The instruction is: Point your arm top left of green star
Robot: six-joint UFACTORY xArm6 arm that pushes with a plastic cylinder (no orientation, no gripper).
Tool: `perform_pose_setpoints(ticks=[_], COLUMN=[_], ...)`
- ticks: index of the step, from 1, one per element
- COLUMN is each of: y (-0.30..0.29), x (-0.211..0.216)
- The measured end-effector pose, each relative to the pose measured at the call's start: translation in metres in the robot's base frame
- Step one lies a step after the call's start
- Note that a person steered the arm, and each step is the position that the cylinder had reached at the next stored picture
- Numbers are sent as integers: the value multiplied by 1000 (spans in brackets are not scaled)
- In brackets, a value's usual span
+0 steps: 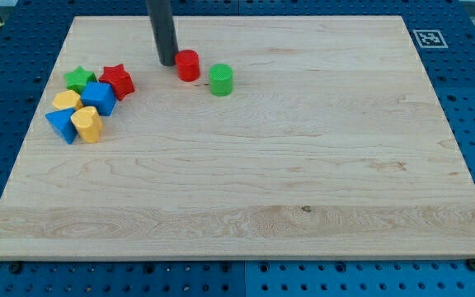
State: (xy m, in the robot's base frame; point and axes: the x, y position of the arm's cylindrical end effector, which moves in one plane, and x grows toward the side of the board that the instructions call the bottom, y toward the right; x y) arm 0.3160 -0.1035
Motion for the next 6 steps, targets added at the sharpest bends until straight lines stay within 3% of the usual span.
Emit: perform_pose_setpoints(ticks=[1, 2, 4, 5, 6], y=[8, -33, -194, -201, -200], x=[4, -8, -16, -12, 21])
